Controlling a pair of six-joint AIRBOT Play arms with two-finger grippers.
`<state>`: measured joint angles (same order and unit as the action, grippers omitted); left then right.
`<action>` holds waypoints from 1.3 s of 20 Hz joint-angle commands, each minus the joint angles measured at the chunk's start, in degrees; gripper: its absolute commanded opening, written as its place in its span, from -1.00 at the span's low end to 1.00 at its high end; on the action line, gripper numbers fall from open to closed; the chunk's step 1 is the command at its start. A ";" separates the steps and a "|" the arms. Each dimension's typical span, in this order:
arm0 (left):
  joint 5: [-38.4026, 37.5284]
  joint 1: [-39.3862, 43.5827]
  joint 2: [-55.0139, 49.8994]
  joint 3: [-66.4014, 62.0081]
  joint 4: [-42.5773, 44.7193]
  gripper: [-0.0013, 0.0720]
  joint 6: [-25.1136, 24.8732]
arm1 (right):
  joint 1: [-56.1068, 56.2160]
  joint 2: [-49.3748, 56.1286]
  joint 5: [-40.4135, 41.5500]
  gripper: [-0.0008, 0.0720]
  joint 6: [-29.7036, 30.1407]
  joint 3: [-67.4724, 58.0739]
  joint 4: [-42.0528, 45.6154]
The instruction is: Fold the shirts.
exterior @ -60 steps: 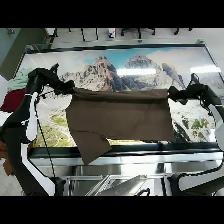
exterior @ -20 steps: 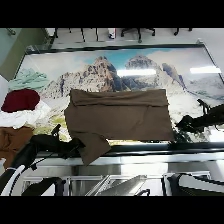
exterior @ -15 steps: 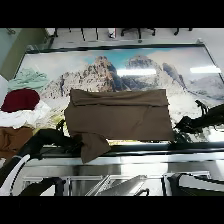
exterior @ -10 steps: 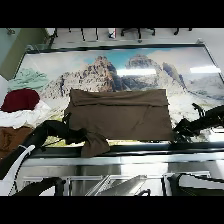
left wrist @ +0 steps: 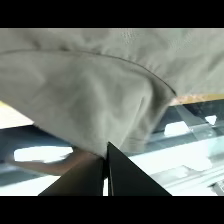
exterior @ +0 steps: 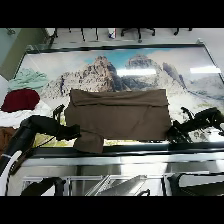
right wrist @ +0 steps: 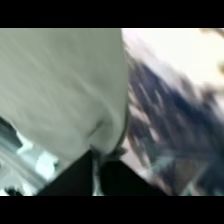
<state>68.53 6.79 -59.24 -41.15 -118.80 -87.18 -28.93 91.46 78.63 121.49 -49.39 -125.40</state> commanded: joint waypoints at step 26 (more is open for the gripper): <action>0.17 -2.60 -26.73 -38.40 15.67 -0.92 2.97 | 10.27 8.31 -13.31 -0.93 -12.94 -31.71 -5.95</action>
<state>69.76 4.95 -78.94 -72.79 -103.37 -83.22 -20.05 94.19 67.26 109.89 -73.93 -130.04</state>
